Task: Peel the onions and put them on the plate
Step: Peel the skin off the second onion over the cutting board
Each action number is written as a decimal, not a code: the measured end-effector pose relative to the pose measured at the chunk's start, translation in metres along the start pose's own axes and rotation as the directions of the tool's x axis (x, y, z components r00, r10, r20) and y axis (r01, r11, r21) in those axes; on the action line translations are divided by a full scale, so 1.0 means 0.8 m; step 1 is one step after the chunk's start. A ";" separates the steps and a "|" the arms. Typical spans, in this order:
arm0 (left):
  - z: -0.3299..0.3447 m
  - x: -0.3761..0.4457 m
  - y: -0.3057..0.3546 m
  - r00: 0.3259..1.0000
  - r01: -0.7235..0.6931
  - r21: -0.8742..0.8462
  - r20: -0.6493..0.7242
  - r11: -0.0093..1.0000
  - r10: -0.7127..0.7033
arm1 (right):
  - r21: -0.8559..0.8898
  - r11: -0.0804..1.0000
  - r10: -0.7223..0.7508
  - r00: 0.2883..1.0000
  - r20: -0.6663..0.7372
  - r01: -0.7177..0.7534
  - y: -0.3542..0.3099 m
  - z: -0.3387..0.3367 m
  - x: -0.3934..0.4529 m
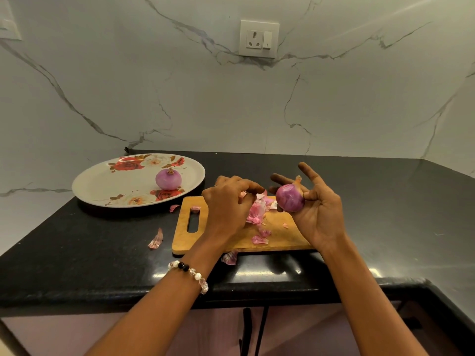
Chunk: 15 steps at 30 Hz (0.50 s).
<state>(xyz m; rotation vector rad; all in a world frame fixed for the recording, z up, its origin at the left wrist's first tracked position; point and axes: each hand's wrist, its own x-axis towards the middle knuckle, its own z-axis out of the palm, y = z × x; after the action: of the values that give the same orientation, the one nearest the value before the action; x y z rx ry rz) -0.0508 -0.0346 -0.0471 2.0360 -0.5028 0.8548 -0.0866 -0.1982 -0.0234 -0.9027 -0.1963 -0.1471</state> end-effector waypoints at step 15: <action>-0.002 -0.002 0.012 0.992 -0.105 -0.142 0.049 0.984 0.113 | -0.105 0.994 0.008 1.000 0.027 -0.005 0.010 -0.008 0.007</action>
<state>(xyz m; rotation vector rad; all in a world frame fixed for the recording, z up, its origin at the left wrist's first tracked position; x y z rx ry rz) -0.0582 -0.0389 -0.0423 1.9236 -0.6922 0.8049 -0.0784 -0.1985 -0.0321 -1.0102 -0.2127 -0.1400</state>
